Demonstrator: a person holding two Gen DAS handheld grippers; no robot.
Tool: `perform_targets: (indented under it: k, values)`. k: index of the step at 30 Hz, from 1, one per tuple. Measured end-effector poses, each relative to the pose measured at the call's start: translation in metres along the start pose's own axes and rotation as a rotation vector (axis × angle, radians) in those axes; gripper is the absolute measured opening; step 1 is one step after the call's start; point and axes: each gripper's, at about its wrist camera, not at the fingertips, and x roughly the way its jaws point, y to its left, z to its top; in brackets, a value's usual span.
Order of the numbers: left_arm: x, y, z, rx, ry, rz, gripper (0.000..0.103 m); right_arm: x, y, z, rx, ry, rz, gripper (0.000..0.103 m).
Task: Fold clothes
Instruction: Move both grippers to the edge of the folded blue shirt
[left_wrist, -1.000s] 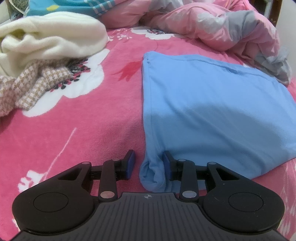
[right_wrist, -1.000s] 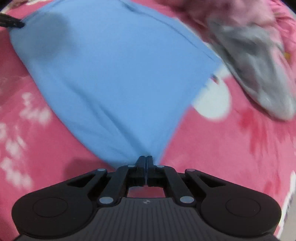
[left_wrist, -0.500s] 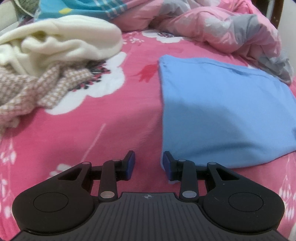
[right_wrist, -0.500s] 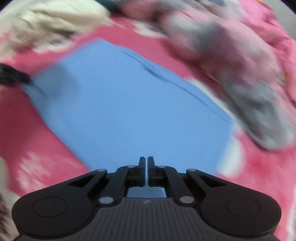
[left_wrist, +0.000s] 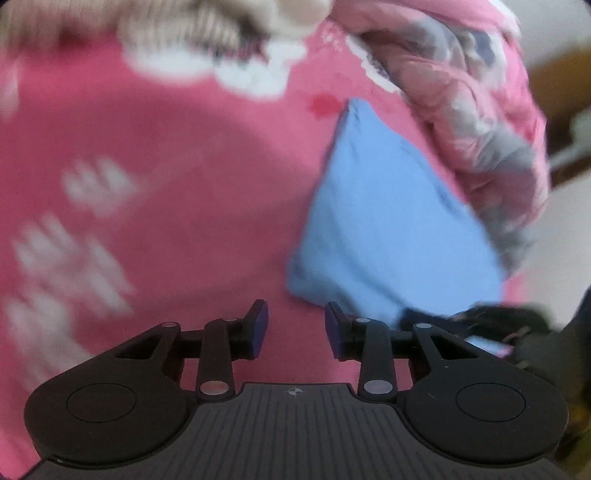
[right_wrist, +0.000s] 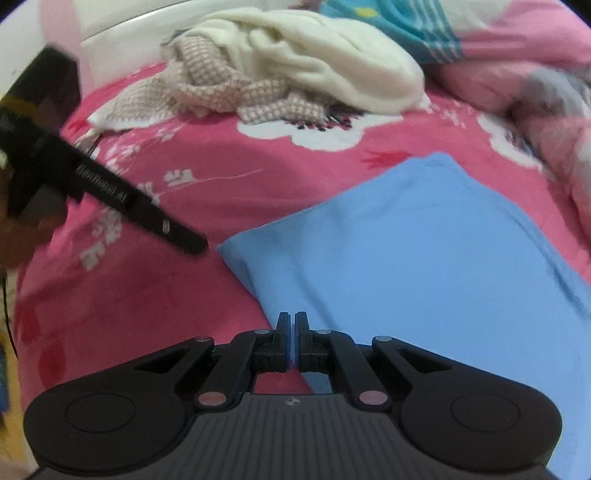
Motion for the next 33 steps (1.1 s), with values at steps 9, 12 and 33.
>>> perform_targets:
  k: [9,12,33]
  values:
    - [0.03,0.001,-0.009,-0.273,-0.162,-0.03,0.006,-0.019,-0.024,-0.015,0.167,0.136,-0.11,0.001]
    - [0.014,0.003,-0.007,-0.285,-0.228,-0.055,0.005,-0.025,-0.025,-0.014,0.189,0.127,-0.13,0.001]
    - [-0.011,0.018,0.015,-0.21,-0.13,-0.269,0.008,0.061,0.063,0.035,-0.224,-0.075,-0.2,0.009]
